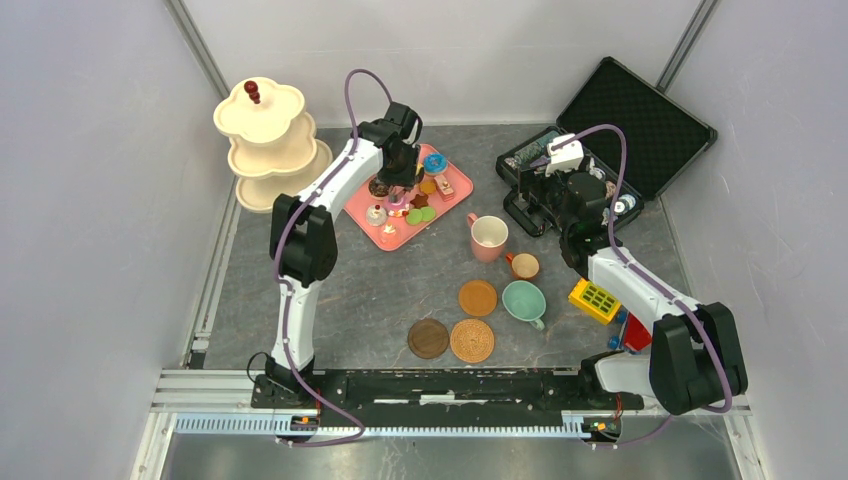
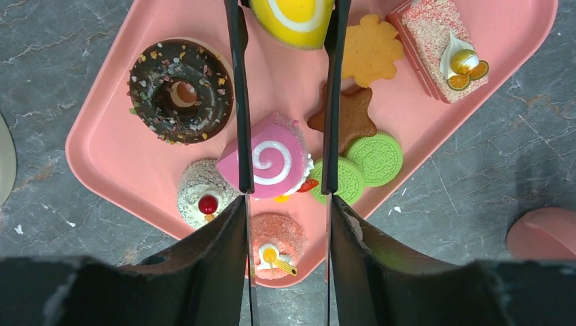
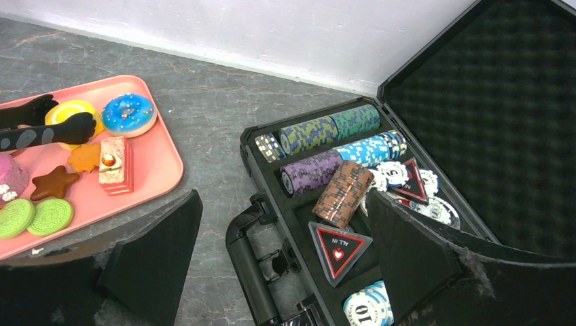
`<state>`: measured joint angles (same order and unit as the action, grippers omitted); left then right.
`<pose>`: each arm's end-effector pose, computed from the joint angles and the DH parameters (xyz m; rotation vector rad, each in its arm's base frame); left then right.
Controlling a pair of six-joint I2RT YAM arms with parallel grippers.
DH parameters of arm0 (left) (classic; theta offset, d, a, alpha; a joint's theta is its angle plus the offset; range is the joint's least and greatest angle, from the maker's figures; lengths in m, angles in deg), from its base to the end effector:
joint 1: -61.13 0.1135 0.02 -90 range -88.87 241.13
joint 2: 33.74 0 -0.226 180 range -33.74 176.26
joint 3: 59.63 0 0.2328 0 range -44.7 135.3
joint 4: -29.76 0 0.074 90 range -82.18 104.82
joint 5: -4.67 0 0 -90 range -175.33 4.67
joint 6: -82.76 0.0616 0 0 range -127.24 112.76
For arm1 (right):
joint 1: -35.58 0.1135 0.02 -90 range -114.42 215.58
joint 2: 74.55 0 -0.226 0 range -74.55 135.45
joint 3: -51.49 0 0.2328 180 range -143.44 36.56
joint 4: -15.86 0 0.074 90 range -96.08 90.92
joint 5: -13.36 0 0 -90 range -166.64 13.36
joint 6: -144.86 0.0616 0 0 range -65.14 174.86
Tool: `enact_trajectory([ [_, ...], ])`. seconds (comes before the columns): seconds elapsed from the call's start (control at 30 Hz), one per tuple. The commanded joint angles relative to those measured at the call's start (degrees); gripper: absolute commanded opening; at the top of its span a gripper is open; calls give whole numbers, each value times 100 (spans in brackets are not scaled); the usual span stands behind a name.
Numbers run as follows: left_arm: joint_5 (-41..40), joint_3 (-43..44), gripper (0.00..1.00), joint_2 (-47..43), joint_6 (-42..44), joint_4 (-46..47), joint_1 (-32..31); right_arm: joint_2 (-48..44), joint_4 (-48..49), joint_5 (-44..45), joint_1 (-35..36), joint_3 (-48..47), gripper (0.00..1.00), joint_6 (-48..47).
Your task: Serve the afternoon tea
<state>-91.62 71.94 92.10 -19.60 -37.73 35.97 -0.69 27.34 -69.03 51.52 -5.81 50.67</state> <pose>0.4083 -0.1843 0.2008 0.2580 2.6271 -0.0762 0.3050 0.0786 0.2523 -0.1902 1.6479 0.0455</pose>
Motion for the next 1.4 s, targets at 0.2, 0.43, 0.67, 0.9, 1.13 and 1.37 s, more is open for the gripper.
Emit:
enact_trajectory([
  [0.2, -334, -251, 26, -775, -189, 474, 6, -24, 110, 47, -16, -15, 98, -12],
  [0.43, -802, -438, 21, -1088, -60, 483, -57, -12, 83, 63, -21, -26, 98, -8],
  [0.67, -1504, -922, 21, -1454, 192, 482, -58, 16, 24, 131, -21, -36, 98, -52],
  [0.9, -2274, -1160, 22, -1511, 212, 578, 27, 47, -39, 104, -17, -79, 98, -56],
  [1.13, -3014, -1159, 23, -1277, 123, 971, 305, 36, -49, 154, -21, -83, 98, -74],
  [1.37, -3238, -735, 24, -702, 293, 1196, 607, 53, -44, 144, -19, -78, 98, -74],
])
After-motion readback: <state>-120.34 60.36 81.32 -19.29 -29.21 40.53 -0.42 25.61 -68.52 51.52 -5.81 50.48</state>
